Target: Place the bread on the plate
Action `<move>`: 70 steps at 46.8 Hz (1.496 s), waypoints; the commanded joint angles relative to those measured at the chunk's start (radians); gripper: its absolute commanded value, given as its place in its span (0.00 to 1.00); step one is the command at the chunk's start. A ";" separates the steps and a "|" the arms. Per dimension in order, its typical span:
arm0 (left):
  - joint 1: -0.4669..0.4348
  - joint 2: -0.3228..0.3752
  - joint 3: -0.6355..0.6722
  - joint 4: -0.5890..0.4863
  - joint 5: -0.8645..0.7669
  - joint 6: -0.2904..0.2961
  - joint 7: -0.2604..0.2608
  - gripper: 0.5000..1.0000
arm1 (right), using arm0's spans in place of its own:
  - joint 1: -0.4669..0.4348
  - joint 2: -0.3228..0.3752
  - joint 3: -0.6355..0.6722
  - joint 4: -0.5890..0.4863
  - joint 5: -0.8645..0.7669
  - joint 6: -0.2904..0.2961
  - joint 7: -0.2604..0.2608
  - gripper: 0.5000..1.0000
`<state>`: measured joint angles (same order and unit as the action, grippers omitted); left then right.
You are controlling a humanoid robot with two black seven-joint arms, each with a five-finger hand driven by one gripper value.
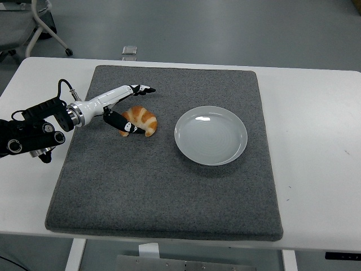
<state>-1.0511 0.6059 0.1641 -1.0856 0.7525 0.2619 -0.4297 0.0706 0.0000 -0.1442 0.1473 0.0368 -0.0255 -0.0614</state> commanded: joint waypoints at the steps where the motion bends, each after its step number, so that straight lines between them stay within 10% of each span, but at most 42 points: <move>1: 0.008 -0.009 0.000 0.019 0.001 0.000 0.000 0.98 | 0.000 0.000 0.000 0.000 0.000 -0.001 0.000 0.86; 24: 0.039 -0.046 0.008 0.072 0.028 0.045 -0.009 0.86 | 0.000 0.000 0.000 -0.002 0.000 -0.001 0.000 0.86; 45: 0.039 -0.046 0.009 0.076 0.030 0.043 -0.009 0.00 | 0.002 0.000 0.000 -0.002 0.000 -0.001 0.000 0.86; 70: 0.014 -0.025 -0.006 0.066 0.024 0.046 -0.018 0.00 | 0.002 0.000 0.000 -0.002 0.002 -0.001 0.000 0.86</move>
<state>-1.0368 0.5788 0.1596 -1.0201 0.7780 0.3067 -0.4481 0.0721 0.0000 -0.1442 0.1457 0.0383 -0.0261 -0.0613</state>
